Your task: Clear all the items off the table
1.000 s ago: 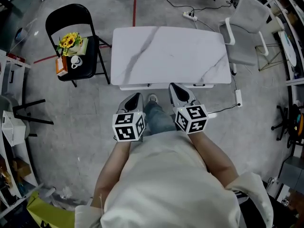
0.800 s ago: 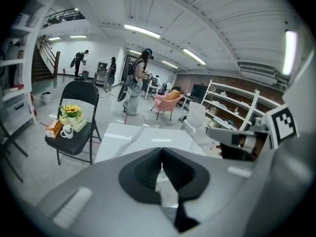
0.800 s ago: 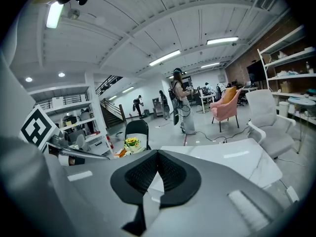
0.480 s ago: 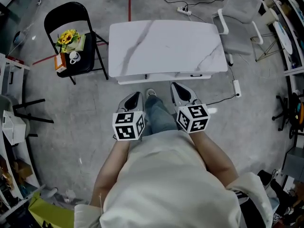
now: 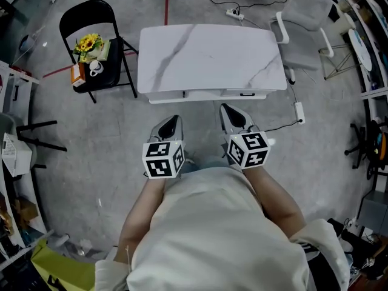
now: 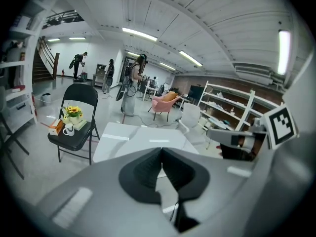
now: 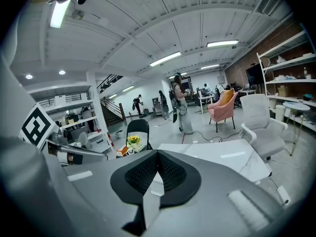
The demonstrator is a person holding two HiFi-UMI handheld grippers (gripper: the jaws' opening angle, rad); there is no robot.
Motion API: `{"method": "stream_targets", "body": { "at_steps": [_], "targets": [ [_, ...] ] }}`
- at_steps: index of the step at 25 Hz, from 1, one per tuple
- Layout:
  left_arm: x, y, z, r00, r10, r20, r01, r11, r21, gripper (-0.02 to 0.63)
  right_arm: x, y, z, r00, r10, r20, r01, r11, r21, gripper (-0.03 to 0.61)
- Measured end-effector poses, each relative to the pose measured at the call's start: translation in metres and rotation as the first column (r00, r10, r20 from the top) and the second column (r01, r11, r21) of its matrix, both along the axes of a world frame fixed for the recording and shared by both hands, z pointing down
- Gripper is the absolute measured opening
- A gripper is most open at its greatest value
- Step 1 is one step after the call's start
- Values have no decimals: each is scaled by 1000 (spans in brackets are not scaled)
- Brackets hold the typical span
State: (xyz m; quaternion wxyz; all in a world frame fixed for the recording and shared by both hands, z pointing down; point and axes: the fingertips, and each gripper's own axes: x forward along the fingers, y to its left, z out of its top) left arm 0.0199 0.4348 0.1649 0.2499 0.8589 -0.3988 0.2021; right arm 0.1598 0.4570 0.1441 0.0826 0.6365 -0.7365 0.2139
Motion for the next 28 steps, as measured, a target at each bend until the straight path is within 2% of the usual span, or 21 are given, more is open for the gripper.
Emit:
{"method": "stream_targets", "body": {
  "at_steps": [6, 13, 22, 28],
  "targets": [
    [26, 25, 3, 1000, -26, 5, 26, 1000, 1, 8, 21, 23, -8, 1000, -17, 16, 17, 1000, 25, -2],
    [74, 67, 9, 999, -43, -11, 43, 999, -12, 9, 54, 68, -13, 999, -45, 23, 44, 998, 36, -2],
    [130, 117, 17, 999, -42, -15, 42, 999, 0, 8, 100, 131, 1, 998, -54, 25, 53, 998, 18, -1],
    [147, 150, 14, 1000, -18, 1, 18, 1000, 18, 8, 110, 164, 11, 998, -68, 9, 67, 998, 11, -2]
  ]
}}
